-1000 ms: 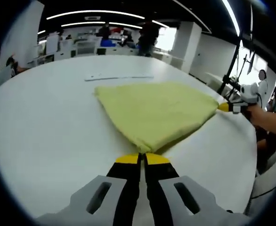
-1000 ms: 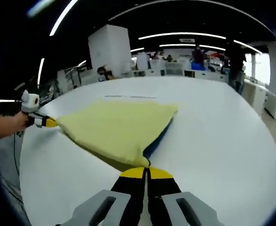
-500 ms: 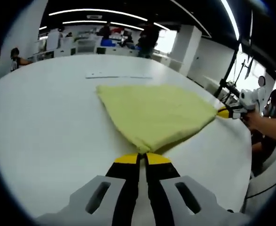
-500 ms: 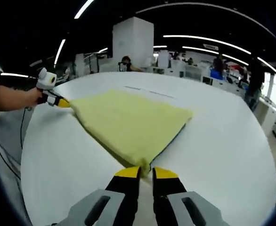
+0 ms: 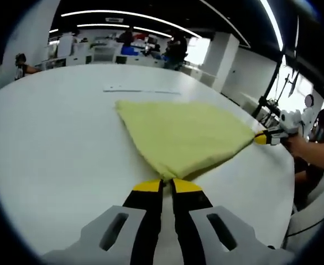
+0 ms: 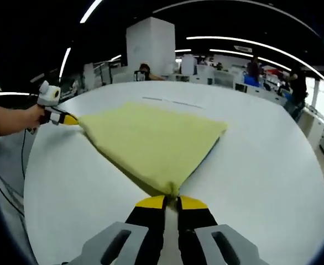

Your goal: Fold the garment on the visible template until the final outline fits inside the template.

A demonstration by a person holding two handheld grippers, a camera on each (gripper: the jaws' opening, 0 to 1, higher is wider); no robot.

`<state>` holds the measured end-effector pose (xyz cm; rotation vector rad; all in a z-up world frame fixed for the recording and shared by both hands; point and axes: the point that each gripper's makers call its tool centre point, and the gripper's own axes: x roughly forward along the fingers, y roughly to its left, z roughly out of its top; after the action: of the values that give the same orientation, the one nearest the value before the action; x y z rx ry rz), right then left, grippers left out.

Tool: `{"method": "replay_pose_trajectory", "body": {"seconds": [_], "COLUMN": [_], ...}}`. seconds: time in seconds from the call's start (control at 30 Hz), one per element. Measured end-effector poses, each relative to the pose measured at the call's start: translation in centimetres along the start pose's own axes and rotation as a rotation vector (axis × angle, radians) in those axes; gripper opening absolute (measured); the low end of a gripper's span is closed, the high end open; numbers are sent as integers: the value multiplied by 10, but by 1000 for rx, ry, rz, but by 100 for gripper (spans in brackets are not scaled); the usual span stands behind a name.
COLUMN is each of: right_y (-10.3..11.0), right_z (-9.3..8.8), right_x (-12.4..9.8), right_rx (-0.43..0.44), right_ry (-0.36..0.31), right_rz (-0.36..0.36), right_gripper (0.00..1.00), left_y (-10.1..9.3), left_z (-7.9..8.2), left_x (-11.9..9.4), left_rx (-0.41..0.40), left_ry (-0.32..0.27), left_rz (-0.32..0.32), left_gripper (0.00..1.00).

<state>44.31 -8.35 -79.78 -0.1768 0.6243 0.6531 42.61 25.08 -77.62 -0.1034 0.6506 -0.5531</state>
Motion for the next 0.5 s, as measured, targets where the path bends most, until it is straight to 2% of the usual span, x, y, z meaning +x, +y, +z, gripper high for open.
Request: {"method": "replay_pose_trajectory", "body": {"seconds": [0.17, 0.3, 0.43, 0.5], "right_y": [2, -6, -12, -10], "right_z": [-1, 6, 14, 11], "right_x": [1, -8, -18, -20], "right_rx": [-5, -40, -64, -104], "right_ry": [10, 1, -16, 7], "right_rz": [27, 36, 63, 88], "right_gripper": [0, 0, 0, 0], "left_y": [-1, 0, -3, -5], "left_z": [-1, 2, -1, -4], "left_x": [3, 0, -2, -3], "left_rx": [26, 28, 59, 65], "left_ry": [16, 3, 21, 29], "left_rz": [-11, -25, -56, -66], "left_gripper": [0, 0, 0, 0]}}
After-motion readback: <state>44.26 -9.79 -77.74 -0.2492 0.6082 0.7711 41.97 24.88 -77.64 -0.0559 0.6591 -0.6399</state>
